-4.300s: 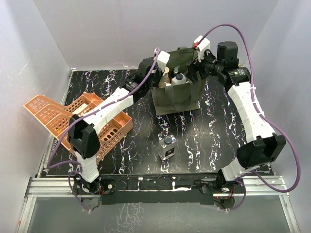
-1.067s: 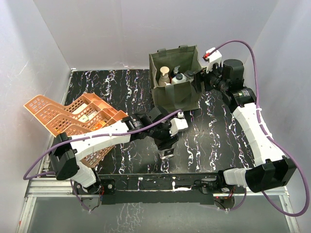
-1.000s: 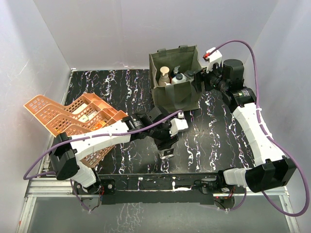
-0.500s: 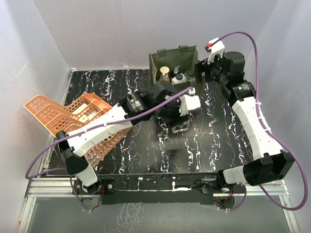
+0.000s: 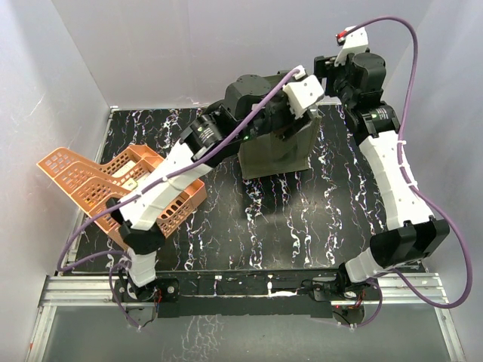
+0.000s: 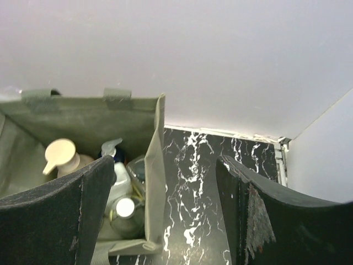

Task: Place the personal care products into the canvas bag
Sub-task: Pick up the care product from the center of the board, then place the care product in the canvas bag.

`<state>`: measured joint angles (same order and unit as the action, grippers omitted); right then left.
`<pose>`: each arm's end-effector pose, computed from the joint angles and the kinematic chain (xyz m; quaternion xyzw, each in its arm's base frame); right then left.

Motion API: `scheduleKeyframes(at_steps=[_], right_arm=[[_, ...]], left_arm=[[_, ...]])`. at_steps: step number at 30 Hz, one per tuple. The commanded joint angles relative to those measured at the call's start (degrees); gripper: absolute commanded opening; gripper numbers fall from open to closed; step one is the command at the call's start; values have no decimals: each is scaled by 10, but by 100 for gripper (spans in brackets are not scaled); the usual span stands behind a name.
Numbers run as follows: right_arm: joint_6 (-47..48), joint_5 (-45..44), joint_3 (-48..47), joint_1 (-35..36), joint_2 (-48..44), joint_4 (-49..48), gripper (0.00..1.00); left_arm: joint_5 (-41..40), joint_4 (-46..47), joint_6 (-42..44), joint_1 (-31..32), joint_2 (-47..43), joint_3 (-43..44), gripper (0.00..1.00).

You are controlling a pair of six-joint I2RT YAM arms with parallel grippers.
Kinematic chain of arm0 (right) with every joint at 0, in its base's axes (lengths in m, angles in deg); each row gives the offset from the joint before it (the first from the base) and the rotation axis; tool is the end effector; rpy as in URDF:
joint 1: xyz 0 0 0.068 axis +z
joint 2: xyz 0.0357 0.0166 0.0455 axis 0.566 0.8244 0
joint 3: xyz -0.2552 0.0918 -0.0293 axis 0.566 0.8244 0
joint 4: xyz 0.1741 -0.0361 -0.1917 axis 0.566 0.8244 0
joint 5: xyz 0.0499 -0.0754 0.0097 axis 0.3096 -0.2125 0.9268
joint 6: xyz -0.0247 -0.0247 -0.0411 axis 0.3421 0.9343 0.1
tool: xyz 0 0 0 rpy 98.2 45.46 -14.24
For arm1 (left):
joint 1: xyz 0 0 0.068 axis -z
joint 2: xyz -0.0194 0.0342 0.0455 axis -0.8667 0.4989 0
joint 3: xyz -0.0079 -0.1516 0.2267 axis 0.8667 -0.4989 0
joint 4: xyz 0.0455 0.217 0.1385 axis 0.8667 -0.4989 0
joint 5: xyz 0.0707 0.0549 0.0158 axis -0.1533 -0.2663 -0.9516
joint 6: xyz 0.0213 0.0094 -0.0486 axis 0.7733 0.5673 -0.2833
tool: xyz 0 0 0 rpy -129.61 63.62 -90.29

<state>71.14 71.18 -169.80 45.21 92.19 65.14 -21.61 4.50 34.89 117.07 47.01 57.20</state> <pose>0.3259 0.0597 0.4775 -0.0894 0.7584 0.0067 0.6456 0.2096 -0.3239 0.5346 0.4632 0.5598 -0.2187 0.6513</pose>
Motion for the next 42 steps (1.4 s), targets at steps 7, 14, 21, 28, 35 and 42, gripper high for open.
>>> scheduleKeyframes(at_steps=[7,14,21,28,35,42], right_arm=[[-28,-47,-38,-7,1,-19,77],[-19,-32,-24,-9,-6,-28,77],[-15,-34,11,-12,-28,-38,77],[-17,-44,22,-24,-31,-39,78],[-38,-42,21,-50,-23,-29,78],[-43,-24,21,-54,-17,-24,78]], left_arm=[[-192,240,88,-6,47,111,0],[-272,287,76,-21,95,111,0],[-341,335,82,-34,144,128,0],[-355,328,35,-51,166,138,0],[-357,304,-15,-77,162,133,0],[-386,304,-48,-106,154,96,0]])
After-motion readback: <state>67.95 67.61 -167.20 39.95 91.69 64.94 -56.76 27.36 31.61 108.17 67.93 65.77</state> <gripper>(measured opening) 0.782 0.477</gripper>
